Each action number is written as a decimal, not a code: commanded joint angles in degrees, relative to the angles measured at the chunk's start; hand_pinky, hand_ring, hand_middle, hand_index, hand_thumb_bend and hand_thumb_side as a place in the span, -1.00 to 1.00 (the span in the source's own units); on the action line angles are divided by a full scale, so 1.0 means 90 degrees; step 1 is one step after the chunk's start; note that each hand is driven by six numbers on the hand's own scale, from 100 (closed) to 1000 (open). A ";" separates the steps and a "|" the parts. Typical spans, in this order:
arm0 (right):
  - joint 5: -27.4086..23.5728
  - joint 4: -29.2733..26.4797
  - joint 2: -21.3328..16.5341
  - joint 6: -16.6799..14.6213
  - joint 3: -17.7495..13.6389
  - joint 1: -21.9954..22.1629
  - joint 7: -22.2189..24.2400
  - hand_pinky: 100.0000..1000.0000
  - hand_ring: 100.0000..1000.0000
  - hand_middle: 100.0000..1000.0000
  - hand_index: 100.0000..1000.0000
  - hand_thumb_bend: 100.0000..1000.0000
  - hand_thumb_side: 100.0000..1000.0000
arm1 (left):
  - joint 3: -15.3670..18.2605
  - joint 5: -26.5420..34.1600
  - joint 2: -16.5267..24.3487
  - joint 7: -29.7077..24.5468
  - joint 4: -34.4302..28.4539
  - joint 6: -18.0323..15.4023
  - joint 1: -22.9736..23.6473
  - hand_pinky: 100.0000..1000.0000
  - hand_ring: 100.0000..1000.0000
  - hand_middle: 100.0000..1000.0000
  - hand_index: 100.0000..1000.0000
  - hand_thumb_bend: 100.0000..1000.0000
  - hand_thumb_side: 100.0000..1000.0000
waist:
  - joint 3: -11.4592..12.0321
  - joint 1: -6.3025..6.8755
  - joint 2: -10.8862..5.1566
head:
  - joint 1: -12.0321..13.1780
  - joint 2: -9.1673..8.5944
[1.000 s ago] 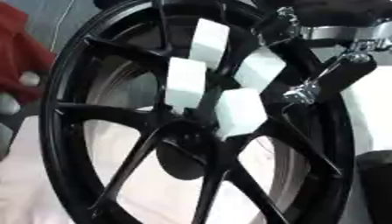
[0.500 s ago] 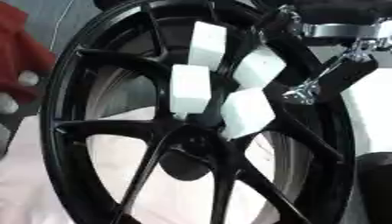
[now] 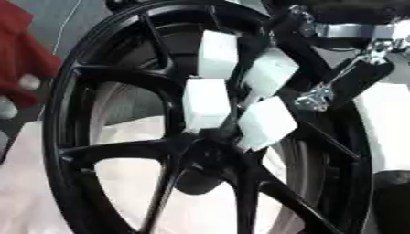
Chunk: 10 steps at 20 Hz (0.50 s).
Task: Pull the pin out of the wheel hub.
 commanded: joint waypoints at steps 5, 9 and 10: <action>-0.0550 -0.0063 -0.0599 -0.0042 -0.0803 0.0231 -0.0385 0.42 0.01 -0.76 -0.68 -1.00 -1.00 | 0.0037 -0.0042 0.0158 -0.0016 -0.0098 -0.0002 -0.0044 0.57 0.50 0.25 0.73 -0.89 0.74 | -0.0082 0.0069 -0.0260 | -0.0028 0.0010; -0.0683 -0.0063 -0.0813 -0.0097 -0.1147 0.0465 -0.0685 0.40 -0.09 -0.90 -0.76 -1.00 -1.00 | 0.0047 -0.0058 0.0157 -0.0021 -0.0093 -0.0001 -0.0020 0.57 0.50 0.25 0.73 -0.89 0.74 | -0.0137 0.0066 -0.0335 | -0.0004 0.0070; -0.0722 -0.0063 -0.0865 -0.0112 -0.1244 0.0534 -0.0766 0.39 -0.13 -0.96 -0.79 -1.00 -1.00 | 0.0055 -0.0065 0.0160 -0.0019 -0.0091 -0.0001 -0.0008 0.57 0.50 0.25 0.73 -0.89 0.74 | -0.0155 0.0065 -0.0352 | 0.0006 0.0090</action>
